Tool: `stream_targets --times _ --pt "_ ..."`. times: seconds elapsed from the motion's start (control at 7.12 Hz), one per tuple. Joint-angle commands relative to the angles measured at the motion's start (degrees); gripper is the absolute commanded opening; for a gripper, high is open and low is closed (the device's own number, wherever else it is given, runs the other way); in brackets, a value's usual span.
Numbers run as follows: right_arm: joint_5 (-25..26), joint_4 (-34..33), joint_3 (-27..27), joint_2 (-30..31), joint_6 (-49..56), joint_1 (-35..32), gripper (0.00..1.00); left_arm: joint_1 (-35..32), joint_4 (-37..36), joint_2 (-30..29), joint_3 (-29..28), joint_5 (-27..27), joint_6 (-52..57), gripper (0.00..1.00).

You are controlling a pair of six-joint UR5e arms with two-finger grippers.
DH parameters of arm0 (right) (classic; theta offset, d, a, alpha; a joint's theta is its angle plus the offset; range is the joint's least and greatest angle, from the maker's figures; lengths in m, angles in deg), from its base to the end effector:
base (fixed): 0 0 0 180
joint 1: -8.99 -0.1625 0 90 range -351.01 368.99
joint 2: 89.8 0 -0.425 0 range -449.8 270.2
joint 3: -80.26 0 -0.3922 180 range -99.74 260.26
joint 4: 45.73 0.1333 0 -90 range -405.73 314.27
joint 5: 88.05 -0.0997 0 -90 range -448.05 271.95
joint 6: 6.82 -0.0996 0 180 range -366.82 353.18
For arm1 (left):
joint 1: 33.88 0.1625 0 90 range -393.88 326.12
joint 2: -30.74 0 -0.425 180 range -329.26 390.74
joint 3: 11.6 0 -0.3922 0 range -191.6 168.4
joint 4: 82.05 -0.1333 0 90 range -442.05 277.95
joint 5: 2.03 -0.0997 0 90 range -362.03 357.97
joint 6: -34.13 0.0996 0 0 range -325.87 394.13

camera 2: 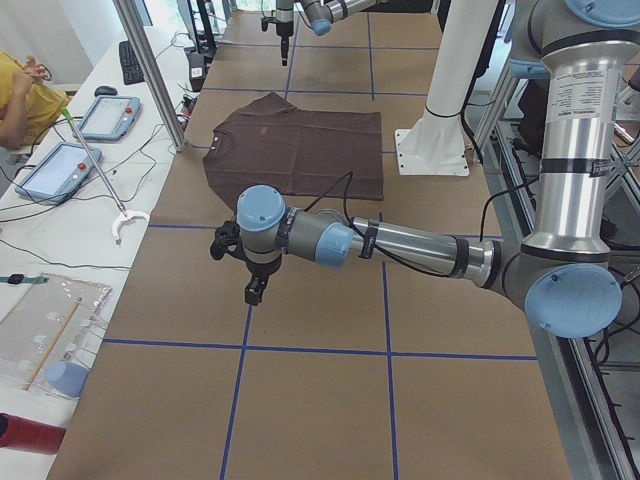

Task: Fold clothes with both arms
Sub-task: 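Move the right gripper toward the shirt's sleeve nearest it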

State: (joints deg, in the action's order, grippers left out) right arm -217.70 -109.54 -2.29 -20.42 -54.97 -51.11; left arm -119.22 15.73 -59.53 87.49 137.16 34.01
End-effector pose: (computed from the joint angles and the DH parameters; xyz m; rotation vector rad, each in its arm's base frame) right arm -0.2672 -0.6046 0.4670 0.0935 -0.9286 0.0575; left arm -0.0168 -0.5065 0.5565 0.2450 0.8639 0.2022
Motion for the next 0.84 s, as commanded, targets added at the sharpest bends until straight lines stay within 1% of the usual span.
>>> stream_targets --times 0.0,0.14,0.42,0.7 --pt "8.33 4.14 7.46 -7.56 -16.58 5.15 0.83 0.09 0.83 0.01 -0.83 1.08 -0.05 1.0" --pt "8.53 4.23 8.8 -7.68 -16.8 5.78 0.79 0.0 0.83 0.01 -0.91 1.09 0.03 1.0" --pt "8.8 3.96 12.4 -10.39 -16.89 6.4 0.78 0.09 0.83 0.1 -0.92 1.17 0.03 1.0" --pt "8.88 4.05 14.52 -11.02 -15.84 6.48 0.71 0.0 0.83 0.18 -1.0 1.35 0.03 1.0"
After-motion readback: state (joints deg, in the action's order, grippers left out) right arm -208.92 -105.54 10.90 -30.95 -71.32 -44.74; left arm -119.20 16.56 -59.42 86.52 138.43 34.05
